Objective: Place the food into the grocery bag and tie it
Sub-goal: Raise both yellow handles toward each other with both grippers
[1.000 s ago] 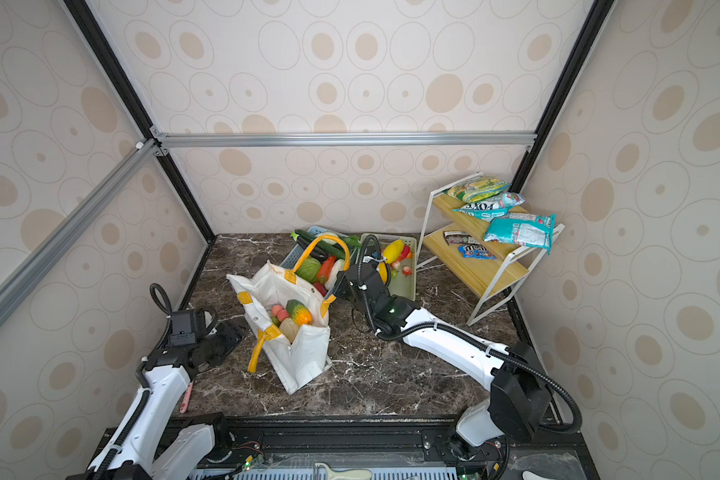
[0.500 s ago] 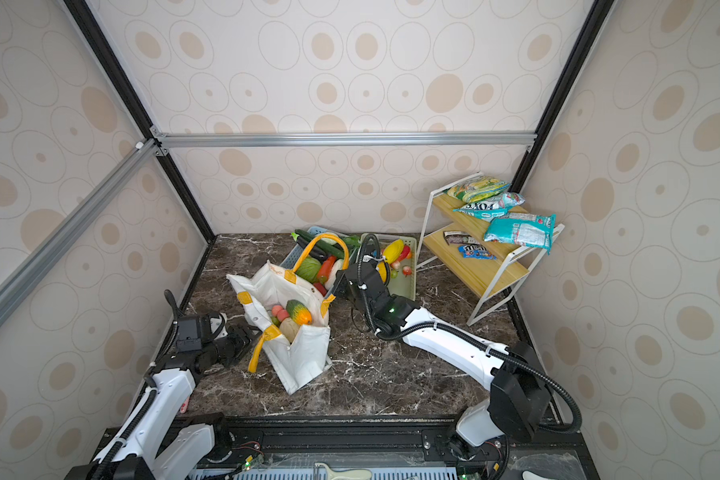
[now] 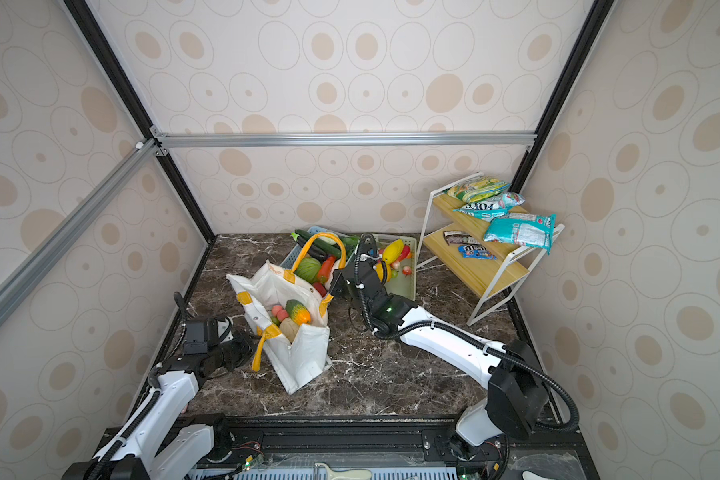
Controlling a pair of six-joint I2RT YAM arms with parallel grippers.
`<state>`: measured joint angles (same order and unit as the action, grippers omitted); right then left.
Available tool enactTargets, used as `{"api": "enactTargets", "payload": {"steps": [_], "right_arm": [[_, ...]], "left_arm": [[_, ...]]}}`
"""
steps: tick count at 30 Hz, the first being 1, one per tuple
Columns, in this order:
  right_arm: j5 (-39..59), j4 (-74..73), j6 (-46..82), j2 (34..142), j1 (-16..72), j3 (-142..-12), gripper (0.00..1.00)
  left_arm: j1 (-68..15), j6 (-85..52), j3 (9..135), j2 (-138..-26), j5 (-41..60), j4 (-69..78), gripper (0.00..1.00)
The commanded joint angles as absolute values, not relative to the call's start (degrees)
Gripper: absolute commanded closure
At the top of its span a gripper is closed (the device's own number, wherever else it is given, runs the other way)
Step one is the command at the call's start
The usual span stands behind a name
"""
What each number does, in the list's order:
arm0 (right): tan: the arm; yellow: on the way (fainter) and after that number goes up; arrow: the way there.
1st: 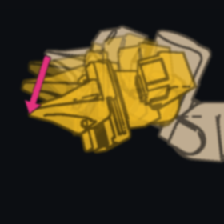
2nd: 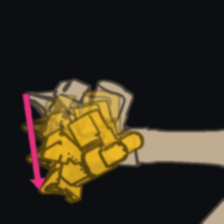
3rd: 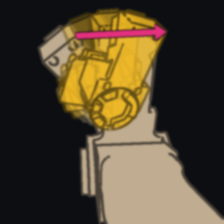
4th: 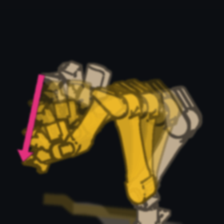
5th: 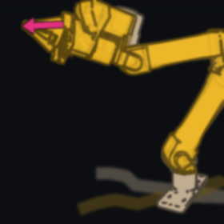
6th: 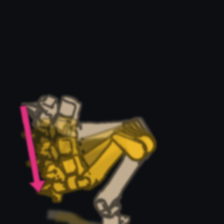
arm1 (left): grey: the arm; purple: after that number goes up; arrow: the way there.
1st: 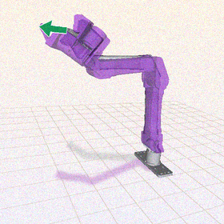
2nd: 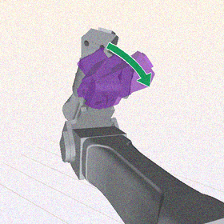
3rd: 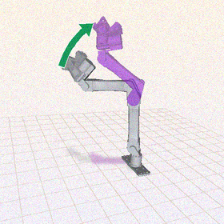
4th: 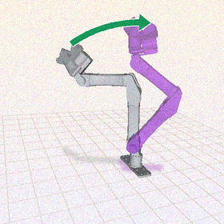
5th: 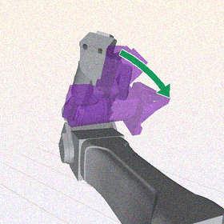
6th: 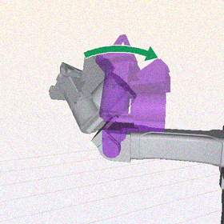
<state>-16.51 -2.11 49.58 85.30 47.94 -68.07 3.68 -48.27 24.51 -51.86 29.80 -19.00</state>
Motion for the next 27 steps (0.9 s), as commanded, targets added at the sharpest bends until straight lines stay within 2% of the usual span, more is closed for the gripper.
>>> {"api": "enactTargets", "payload": {"steps": [1, 3, 7, 11, 19, 23, 27], "right_arm": [[-16.9, -2.9, 49.0, 85.8, 48.4, -69.8, 0.85], [-16.8, -2.8, 48.9, 85.9, 48.5, -69.8, 0.85], [-17.0, -2.5, 48.5, 85.6, 48.5, -69.9, 0.85], [-16.9, -1.9, 46.8, 85.4, 48.8, -70.5, 0.85], [-17.2, -3.3, 35.4, 85.0, 51.9, -72.9, 0.84], [-17.1, -4.4, 28.1, 85.8, 54.4, -74.9, 0.82], [-11.1, -7.0, 23.1, 87.7, 54.9, -76.2, 0.80]], "left_arm": [[3.4, -49.4, 24.2, -50.5, 28.9, -18.1, 0.81], [3.4, -50.0, 23.9, -50.0, 28.6, -17.7, 0.83], [3.4, -49.1, 24.8, -49.5, 27.3, -19.2, 0.92], [3.5, -45.4, 30.1, -49.4, 21.6, -24.2, 0.99], [3.6, -35.0, 47.6, -51.9, 12.0, -35.8, 1.00], [3.6, -30.3, 57.1, -53.4, 10.8, -40.3, 1.00], [3.6, -28.7, 64.0, -54.8, 12.9, -41.8, 1.00]]}}
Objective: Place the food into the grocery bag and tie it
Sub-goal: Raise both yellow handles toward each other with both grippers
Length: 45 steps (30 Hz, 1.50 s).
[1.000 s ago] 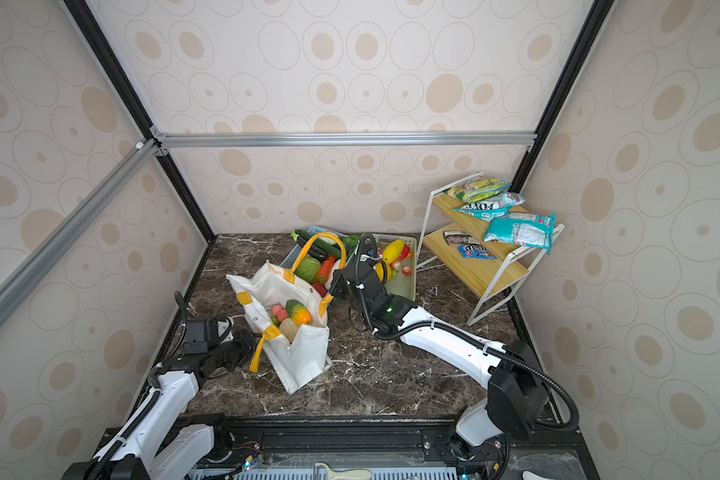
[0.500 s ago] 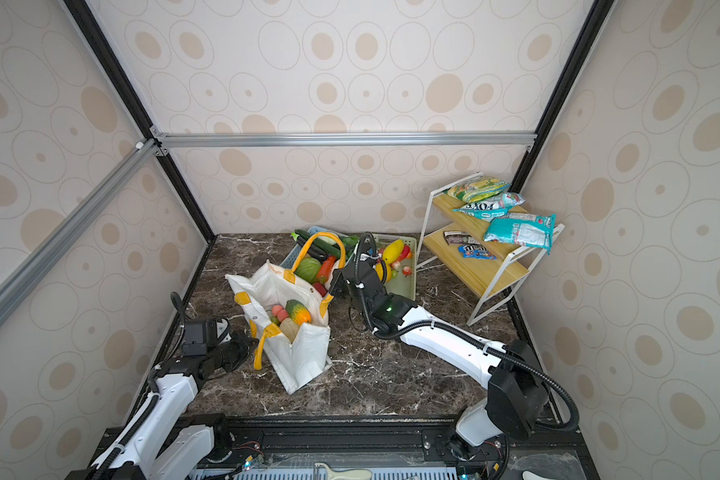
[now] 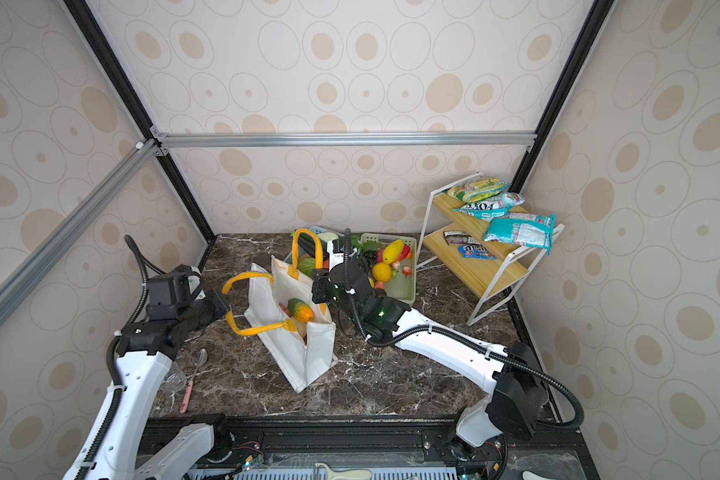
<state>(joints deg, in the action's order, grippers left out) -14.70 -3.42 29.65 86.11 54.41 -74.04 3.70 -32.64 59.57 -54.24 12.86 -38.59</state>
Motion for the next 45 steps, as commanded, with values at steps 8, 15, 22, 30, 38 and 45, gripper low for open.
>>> {"api": "enactTargets", "payload": {"steps": [8, 15, 22, 30, 38, 45], "right_arm": [[0.9, -11.0, 14.1, 90.8, 55.3, -76.6, 0.75], [6.5, -9.5, 11.3, 92.6, 55.4, -78.0, 0.75], [13.0, -4.8, 8.8, 95.4, 55.4, -81.9, 0.75], [17.3, -4.9, 9.7, 98.1, 55.3, -84.1, 0.75], [19.5, -5.6, 10.9, 98.0, 54.8, -84.2, 0.75], [21.3, -8.0, 14.0, 97.4, 53.4, -83.3, 0.75]], "left_arm": [[3.6, -34.0, 71.4, -56.6, 19.9, -37.9, 1.00], [3.6, -40.7, 74.9, -57.3, 25.2, -32.6, 0.98], [3.0, -46.0, 75.0, -57.7, 29.4, -26.4, 0.97], [-0.9, -48.8, 75.6, -58.8, 29.1, -22.4, 0.93], [-4.9, -50.0, 75.0, -60.3, 27.3, -19.9, 0.81], [-7.2, -49.3, 74.9, -63.1, 24.1, -19.3, 0.70]]}}
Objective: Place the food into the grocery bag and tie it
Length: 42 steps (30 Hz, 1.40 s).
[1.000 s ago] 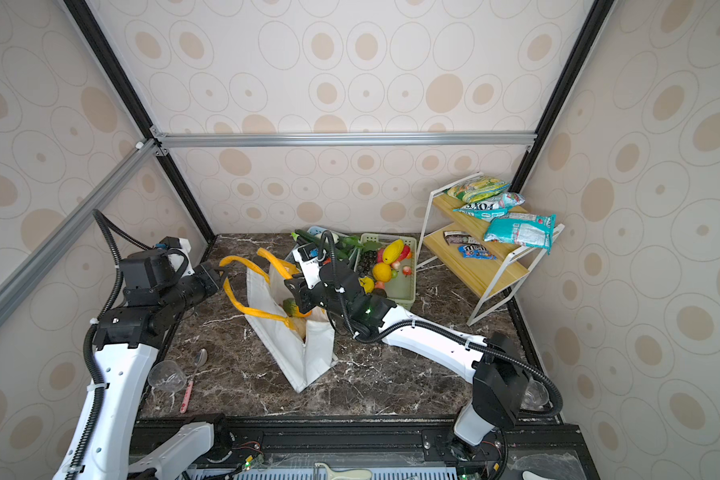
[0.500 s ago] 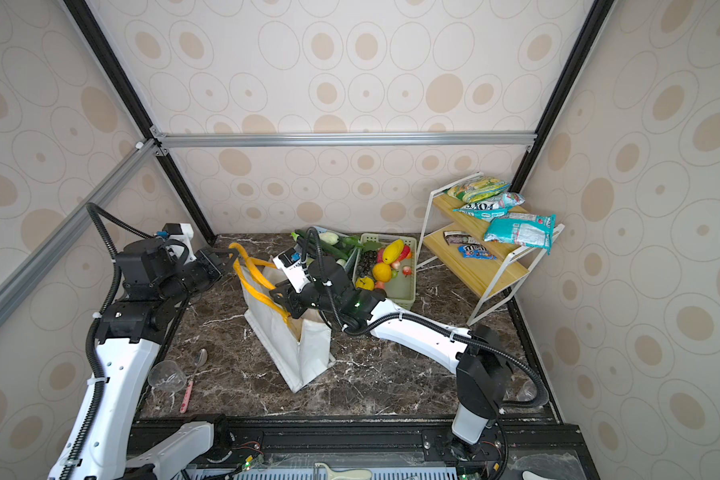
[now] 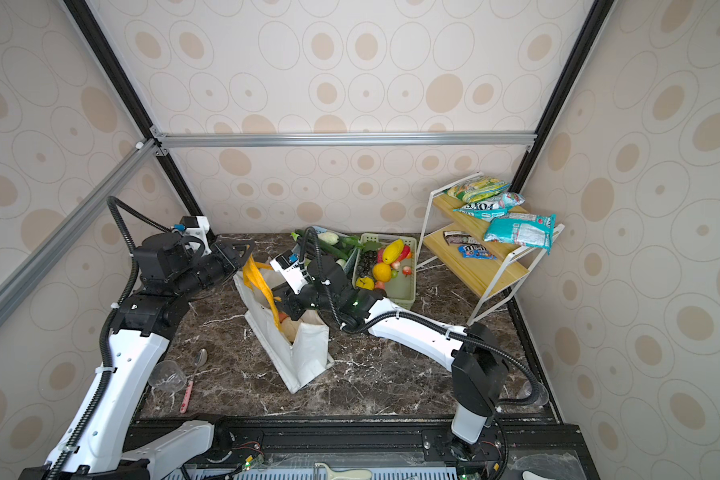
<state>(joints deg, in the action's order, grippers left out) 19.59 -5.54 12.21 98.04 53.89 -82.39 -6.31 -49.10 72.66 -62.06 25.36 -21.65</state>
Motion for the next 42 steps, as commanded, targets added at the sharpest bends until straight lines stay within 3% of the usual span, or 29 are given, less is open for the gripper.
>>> {"api": "enactTargets", "payload": {"steps": [1, 10, 25, 42], "right_arm": [[21.6, -8.8, 14.9, 97.3, 53.0, -82.9, 0.75], [22.7, -13.4, 19.3, 96.9, 51.0, -80.3, 0.76], [23.0, -18.0, 22.8, 96.5, 48.7, -77.3, 0.78], [22.7, -29.8, 27.6, 95.8, 46.0, -69.5, 0.79]], "left_arm": [[-7.6, -49.0, 74.8, -63.6, 23.9, -19.4, 0.68], [-9.0, -43.9, 79.7, -68.7, 21.9, -23.0, 0.32], [-12.8, -37.0, 91.7, -79.6, 22.5, -27.6, 0.28], [-14.0, -29.1, 98.9, -86.5, 16.8, -39.9, 0.10]]}}
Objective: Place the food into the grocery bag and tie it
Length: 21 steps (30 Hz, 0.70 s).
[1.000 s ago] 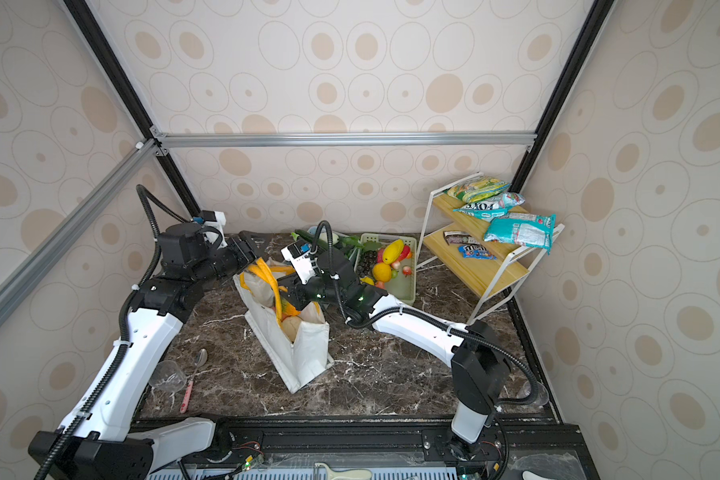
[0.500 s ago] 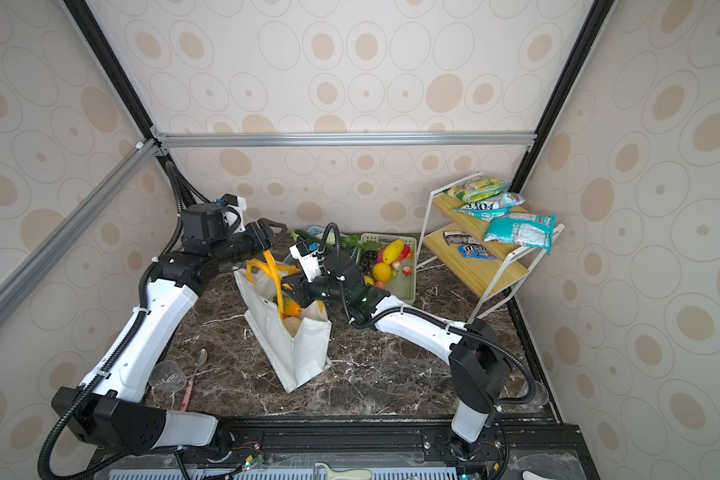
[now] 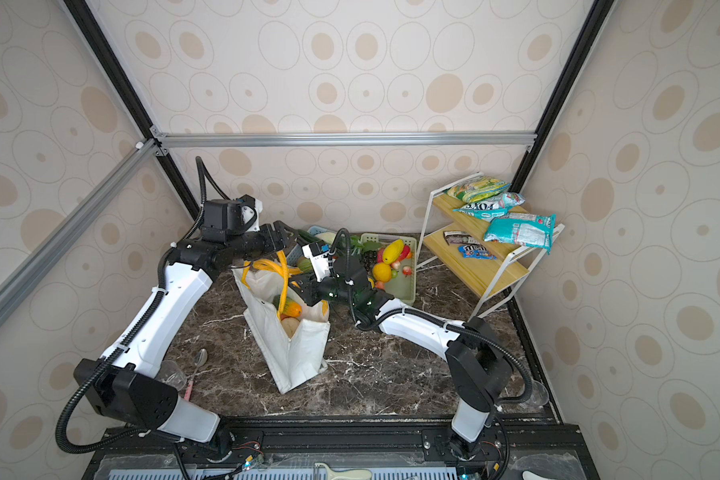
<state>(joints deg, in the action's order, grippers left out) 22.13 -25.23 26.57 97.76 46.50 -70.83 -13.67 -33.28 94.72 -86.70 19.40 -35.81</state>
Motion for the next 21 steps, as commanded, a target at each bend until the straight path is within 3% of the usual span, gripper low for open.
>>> {"api": "enactTargets", "payload": {"steps": [1, 12, 21], "right_arm": [[23.3, -30.6, 27.9, 95.9, 45.8, -69.3, 0.79], [32.1, -34.1, 28.4, 96.4, 42.6, -68.5, 0.81], [32.9, -31.5, 26.6, 97.3, 41.9, -69.3, 0.81]], "left_arm": [[-13.9, -28.5, 99.0, -86.8, 16.8, -40.5, 0.10], [-14.6, -28.7, 100.2, -90.0, 19.4, -40.7, 0.10], [-16.5, -28.0, 100.4, -90.2, 18.7, -41.9, 0.10]]}}
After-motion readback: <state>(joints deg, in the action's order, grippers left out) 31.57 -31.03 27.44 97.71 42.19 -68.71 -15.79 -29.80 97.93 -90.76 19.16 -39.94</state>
